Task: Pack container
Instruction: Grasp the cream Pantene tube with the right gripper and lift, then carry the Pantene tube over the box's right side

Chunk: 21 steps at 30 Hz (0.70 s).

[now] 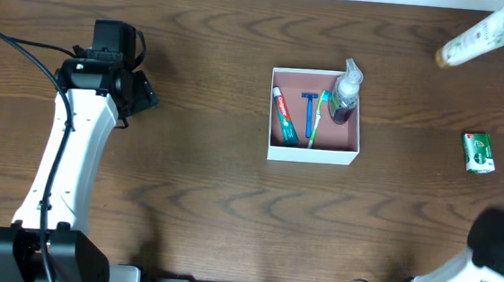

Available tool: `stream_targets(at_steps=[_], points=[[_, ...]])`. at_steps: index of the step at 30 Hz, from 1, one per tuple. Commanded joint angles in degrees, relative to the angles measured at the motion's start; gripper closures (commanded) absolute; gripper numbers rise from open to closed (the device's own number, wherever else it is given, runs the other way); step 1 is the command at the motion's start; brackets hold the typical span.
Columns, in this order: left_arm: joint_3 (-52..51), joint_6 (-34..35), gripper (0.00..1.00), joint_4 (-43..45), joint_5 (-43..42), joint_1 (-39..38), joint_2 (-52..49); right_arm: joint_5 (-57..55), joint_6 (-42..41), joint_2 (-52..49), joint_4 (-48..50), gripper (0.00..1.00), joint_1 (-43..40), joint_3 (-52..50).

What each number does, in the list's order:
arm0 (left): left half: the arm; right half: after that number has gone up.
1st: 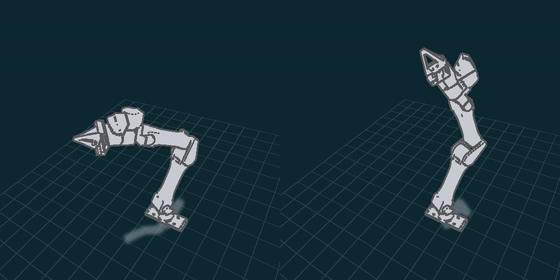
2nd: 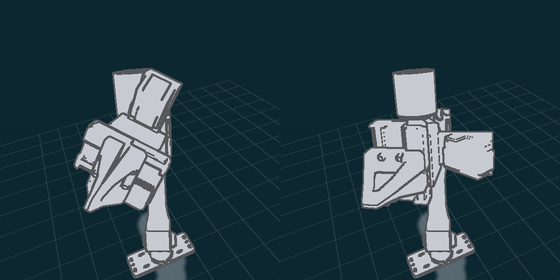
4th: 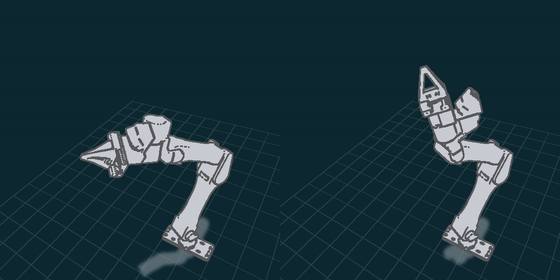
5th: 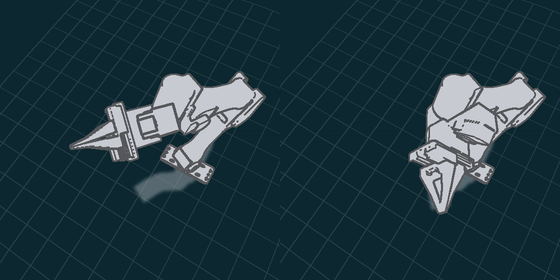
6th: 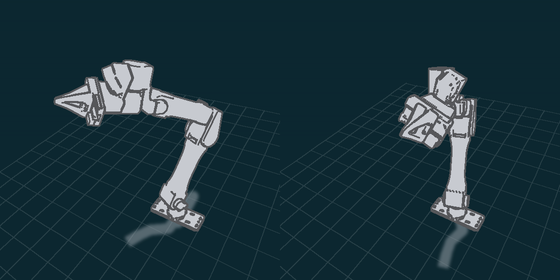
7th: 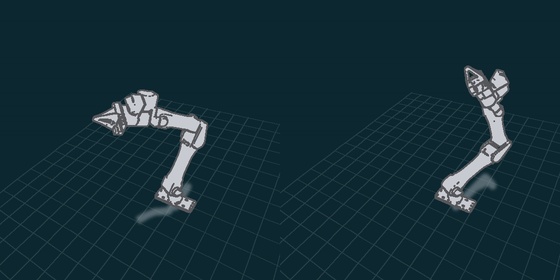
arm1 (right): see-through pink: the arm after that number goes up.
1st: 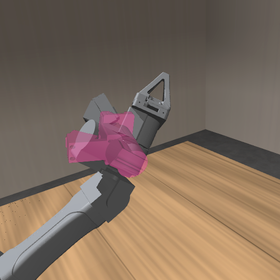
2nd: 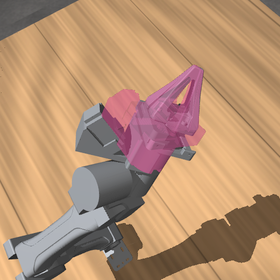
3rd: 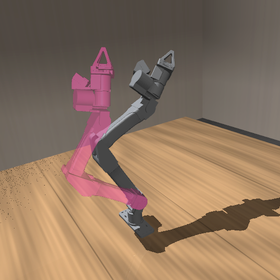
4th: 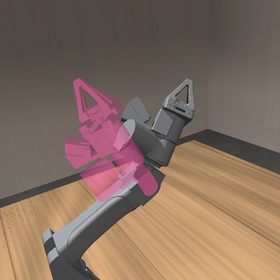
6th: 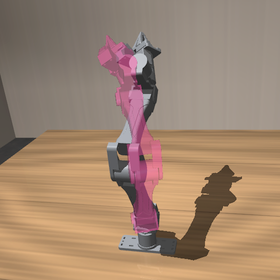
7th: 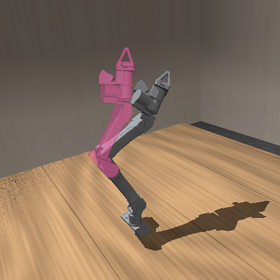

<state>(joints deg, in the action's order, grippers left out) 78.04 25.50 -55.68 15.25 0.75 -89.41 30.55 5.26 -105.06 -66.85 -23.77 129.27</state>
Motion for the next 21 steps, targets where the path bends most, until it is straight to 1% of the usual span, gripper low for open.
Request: stream_targets(at_steps=[1, 4, 8, 11, 14, 17, 21], points=[[-0.37, 0.11, 0.02, -0.20, 0.70, 0.24, -0.24, 0.90, -3.69, 10.23, -2.23, 0.99, 1.64, 2.99], [-0.37, 0.13, 0.02, -0.20, 0.70, 0.24, -0.24, -0.39, -3.74, 15.17, -6.14, 0.99, 3.56, 2.99], [-0.37, 0.11, 0.02, -0.20, 0.70, 0.24, -0.24, -0.39, -3.48, 18.29, -12.28, 0.99, 7.02, 2.99], [-0.37, 0.11, 0.02, -0.20, 0.70, 0.24, -0.24, -1.31, -2.34, 18.40, -17.11, 0.99, 10.25, 2.86], [-0.37, 0.13, 0.02, -0.22, 0.70, 0.24, -0.24, -4.37, -2.19, 17.62, -19.69, 0.99, 13.81, 2.01], [-0.37, 0.13, 0.02, -0.20, 0.70, 0.24, -0.24, -6.78, -2.14, 16.48, -20.79, 0.99, 17.35, 0.66], [-0.37, 0.11, 0.02, -0.22, 0.70, 0.24, -0.24, -7.19, -1.73, 15.10, -20.28, 0.99, 22.16, -2.80]])
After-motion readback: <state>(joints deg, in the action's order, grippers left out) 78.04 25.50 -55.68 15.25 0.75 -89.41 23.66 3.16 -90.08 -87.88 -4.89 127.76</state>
